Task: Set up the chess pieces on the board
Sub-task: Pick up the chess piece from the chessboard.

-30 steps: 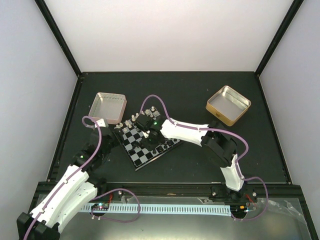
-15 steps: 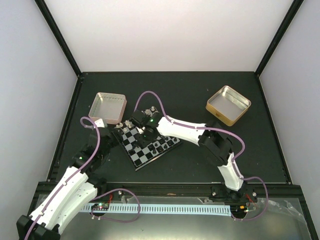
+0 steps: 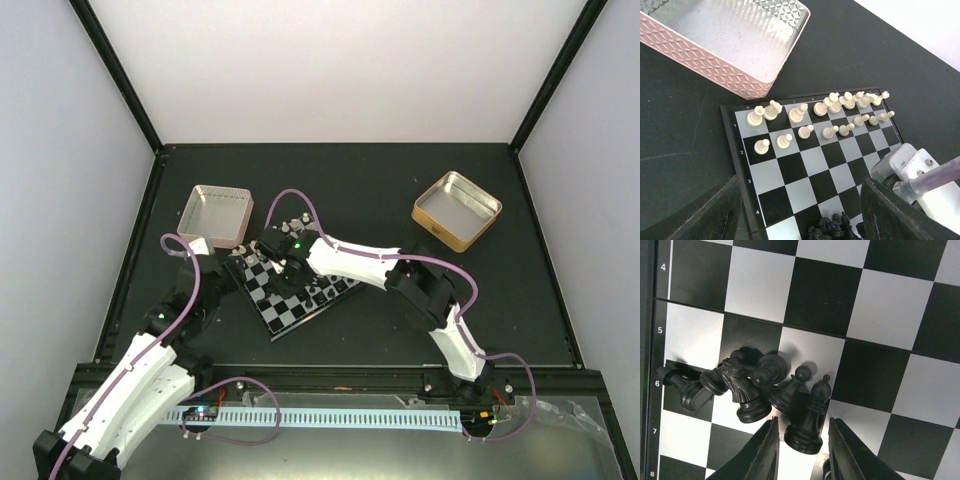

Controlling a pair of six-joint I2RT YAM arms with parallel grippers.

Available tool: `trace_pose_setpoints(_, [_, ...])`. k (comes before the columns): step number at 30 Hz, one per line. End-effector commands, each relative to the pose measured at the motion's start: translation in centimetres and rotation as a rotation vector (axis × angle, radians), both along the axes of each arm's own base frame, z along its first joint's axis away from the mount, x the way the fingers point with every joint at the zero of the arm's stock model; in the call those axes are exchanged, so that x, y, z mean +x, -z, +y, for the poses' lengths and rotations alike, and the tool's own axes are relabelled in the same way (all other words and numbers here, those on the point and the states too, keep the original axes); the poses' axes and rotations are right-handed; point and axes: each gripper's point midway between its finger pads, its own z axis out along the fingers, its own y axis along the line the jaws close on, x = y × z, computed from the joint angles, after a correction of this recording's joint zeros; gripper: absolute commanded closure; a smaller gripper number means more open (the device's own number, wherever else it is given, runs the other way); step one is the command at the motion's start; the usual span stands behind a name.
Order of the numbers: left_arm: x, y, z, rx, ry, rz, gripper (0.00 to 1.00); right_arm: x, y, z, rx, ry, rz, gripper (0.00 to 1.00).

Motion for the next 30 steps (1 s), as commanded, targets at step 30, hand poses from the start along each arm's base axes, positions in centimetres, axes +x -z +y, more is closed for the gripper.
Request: trace_pose_setpoints(30, [0.0, -5.7, -6.3, -0.161, 0.353, -0.189, 0.22, 1.5, -11.0, 0.9, 0.463, -0.083, -0.406, 0.90])
